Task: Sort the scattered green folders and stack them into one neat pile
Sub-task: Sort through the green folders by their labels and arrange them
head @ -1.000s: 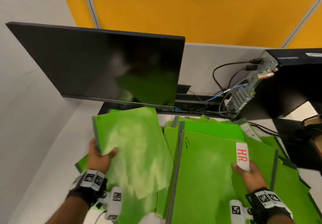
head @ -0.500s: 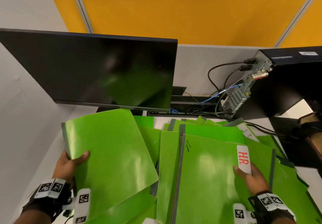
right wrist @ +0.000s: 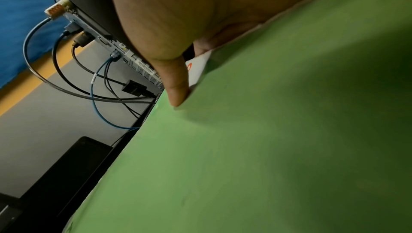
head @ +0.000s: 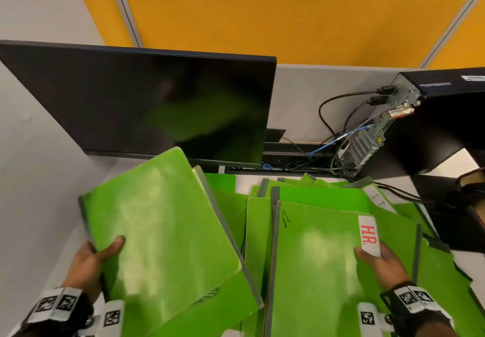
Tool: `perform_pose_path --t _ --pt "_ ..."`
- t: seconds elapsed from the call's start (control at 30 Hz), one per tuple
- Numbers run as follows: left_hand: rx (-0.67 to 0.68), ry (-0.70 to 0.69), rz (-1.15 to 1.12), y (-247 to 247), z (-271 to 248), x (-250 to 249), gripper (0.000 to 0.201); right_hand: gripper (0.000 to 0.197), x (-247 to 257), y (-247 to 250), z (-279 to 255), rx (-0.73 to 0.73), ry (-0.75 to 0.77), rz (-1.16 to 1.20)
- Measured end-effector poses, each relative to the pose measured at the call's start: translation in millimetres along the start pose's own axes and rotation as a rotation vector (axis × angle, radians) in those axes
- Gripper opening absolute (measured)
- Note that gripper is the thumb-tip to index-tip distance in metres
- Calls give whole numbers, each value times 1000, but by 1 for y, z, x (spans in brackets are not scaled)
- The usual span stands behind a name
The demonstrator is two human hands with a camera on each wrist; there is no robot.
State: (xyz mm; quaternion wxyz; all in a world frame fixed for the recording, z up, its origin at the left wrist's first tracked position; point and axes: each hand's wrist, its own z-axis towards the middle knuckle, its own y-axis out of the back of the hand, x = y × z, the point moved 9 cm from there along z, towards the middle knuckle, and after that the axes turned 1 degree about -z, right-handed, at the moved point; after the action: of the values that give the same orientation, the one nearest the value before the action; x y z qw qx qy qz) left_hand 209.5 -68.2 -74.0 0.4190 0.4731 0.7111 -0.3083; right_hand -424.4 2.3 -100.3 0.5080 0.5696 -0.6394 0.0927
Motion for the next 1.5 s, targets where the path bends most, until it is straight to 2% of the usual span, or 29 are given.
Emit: perform_pose_path --t 0.13,0.23,0.37,0.47,0.5,0.57,0.67,0.77,0.83,0.87,0.93,0.97,1.1,1.17,1.27,1.33,1.43,1.47,1.5 --pt "39 23 44 -37 3 19 23 38 8 8 -6 -16 50 21" --pt "49 66 13 -45 9 28 32 41 2 20 -12 -5 39 64" --pt "49 139 11 -43 13 39 26 63 -9 43 -12 5 29 92" --pt "57 167 57 -48 15 52 38 54 -6 64 -12 -4 27 147" --pt "41 154 62 -52 13 54 30 55 -7 71 -11 -7 30 170" --pt "36 124 50 -69 7 58 17 72 -16 85 -1 -22 34 187" --pt "15 144 0 -95 -1 73 11 97 -39 101 24 -23 63 208" --pt "-27 171 2 -117 -5 85 9 96 -8 92 3 -37 91 203" --pt "-19 79 155 -132 -3 81 33 101 3 83 -3 -35 114 218" --pt "11 30 244 -142 -5 76 41 95 5 80 -5 -32 109 229" --pt "21 -56 300 -155 -11 62 38 58 8 74 -13 -28 96 241" --pt "0 -68 288 -155 -13 57 36 46 5 74 -12 -28 96 229" --pt "-26 -56 132 -143 -19 33 23 47 -10 74 -3 -49 77 159" --pt "19 -37 89 -142 -24 22 16 46 -19 73 3 -89 52 135" --pt "160 -117 138 -159 -44 -1 8 42 -33 67 8 -135 9 153" --pt "265 -206 202 -175 -55 -19 15 40 -37 62 10 -139 -15 151" --pt "457 -393 284 -205 -82 -69 53 41 -37 57 14 -117 -41 123" --pt "527 -429 294 -218 -92 -86 60 40 -36 57 16 -109 -41 110" --pt "574 -470 286 -230 -100 -102 58 40 -36 57 18 -102 -41 98"
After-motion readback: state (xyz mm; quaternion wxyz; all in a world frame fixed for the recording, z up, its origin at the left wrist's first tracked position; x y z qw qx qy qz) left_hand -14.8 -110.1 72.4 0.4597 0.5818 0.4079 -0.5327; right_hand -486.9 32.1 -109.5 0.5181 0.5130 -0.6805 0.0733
